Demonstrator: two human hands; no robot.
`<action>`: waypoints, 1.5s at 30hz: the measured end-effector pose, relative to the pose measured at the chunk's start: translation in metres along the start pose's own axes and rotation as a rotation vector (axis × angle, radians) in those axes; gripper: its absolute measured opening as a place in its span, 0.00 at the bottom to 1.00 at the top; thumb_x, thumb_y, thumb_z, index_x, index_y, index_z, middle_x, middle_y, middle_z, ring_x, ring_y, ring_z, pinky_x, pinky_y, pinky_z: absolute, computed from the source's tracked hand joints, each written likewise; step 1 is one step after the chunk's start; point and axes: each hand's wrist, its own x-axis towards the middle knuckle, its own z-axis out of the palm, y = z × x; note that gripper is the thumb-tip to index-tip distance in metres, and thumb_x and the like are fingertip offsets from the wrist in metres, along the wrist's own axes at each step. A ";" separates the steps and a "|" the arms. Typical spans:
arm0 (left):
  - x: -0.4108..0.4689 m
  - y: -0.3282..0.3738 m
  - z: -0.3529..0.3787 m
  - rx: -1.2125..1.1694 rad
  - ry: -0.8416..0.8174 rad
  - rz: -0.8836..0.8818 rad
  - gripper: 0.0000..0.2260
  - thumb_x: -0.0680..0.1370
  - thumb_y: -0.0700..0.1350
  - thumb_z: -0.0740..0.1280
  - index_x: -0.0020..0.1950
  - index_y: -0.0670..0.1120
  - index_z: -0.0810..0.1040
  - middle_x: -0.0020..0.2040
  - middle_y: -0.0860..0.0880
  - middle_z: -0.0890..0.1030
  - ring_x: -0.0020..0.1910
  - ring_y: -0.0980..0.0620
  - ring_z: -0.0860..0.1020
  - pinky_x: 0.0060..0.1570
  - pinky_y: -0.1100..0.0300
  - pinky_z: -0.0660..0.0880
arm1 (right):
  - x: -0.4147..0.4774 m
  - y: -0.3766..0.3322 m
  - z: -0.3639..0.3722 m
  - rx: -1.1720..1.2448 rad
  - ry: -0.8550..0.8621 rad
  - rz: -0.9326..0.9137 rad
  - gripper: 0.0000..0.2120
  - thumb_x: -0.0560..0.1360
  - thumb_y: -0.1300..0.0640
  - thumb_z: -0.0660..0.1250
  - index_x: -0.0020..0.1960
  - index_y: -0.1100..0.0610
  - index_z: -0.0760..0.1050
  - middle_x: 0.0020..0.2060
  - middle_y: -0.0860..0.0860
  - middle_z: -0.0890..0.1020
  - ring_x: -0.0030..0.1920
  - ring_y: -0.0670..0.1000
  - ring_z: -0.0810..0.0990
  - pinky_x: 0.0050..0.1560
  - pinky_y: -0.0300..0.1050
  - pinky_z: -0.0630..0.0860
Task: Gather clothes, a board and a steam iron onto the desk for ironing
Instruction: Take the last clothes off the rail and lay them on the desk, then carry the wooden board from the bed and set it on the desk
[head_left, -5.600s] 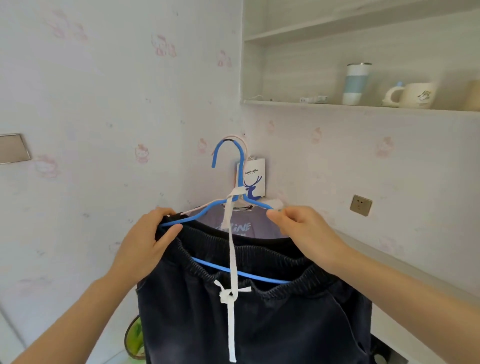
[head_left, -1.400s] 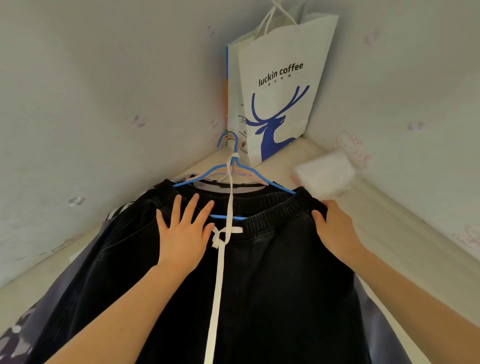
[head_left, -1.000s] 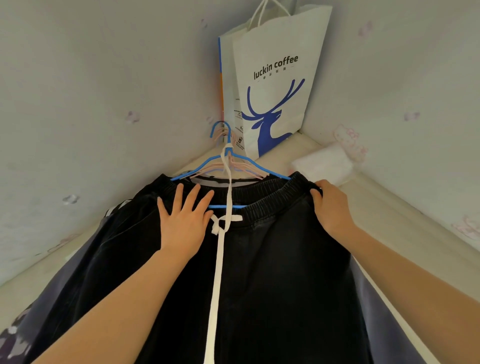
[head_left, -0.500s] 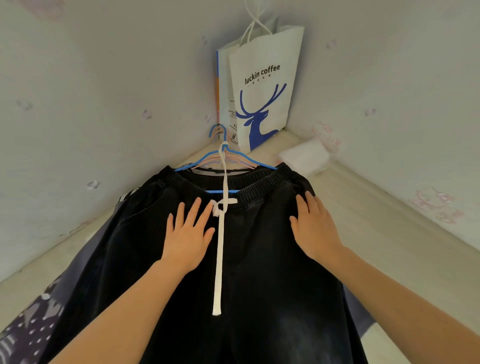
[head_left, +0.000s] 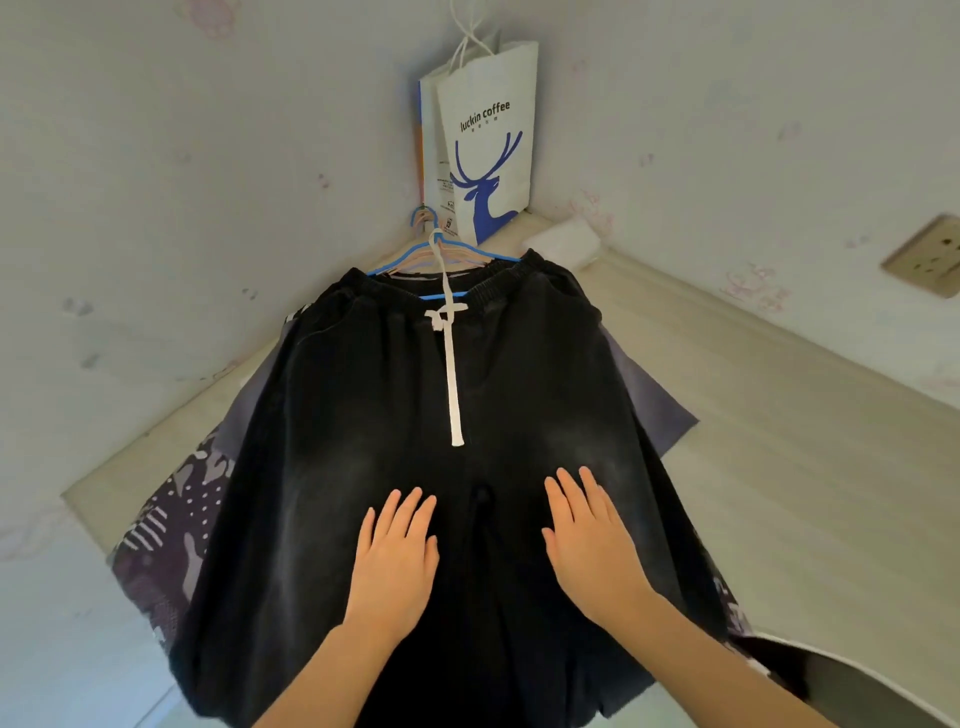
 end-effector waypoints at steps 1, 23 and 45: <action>-0.016 0.000 0.001 -0.007 0.000 0.005 0.21 0.82 0.49 0.58 0.75 0.49 0.64 0.76 0.51 0.64 0.77 0.50 0.56 0.74 0.52 0.47 | -0.020 -0.005 0.006 0.017 -0.006 0.011 0.28 0.82 0.46 0.49 0.78 0.56 0.47 0.78 0.54 0.53 0.77 0.58 0.47 0.76 0.51 0.48; -0.213 0.104 -0.007 -0.210 -0.054 0.366 0.16 0.78 0.44 0.66 0.65 0.48 0.75 0.56 0.50 0.79 0.55 0.51 0.77 0.50 0.58 0.76 | -0.299 -0.028 0.049 0.355 0.144 0.448 0.22 0.81 0.48 0.56 0.73 0.52 0.60 0.70 0.50 0.69 0.72 0.54 0.64 0.72 0.49 0.60; -0.529 0.328 0.084 -0.115 -0.344 1.154 0.14 0.78 0.43 0.64 0.64 0.45 0.76 0.53 0.51 0.81 0.56 0.51 0.76 0.50 0.58 0.75 | -0.725 -0.005 0.156 0.488 0.262 1.085 0.21 0.80 0.51 0.57 0.70 0.60 0.66 0.64 0.55 0.74 0.68 0.58 0.67 0.67 0.49 0.65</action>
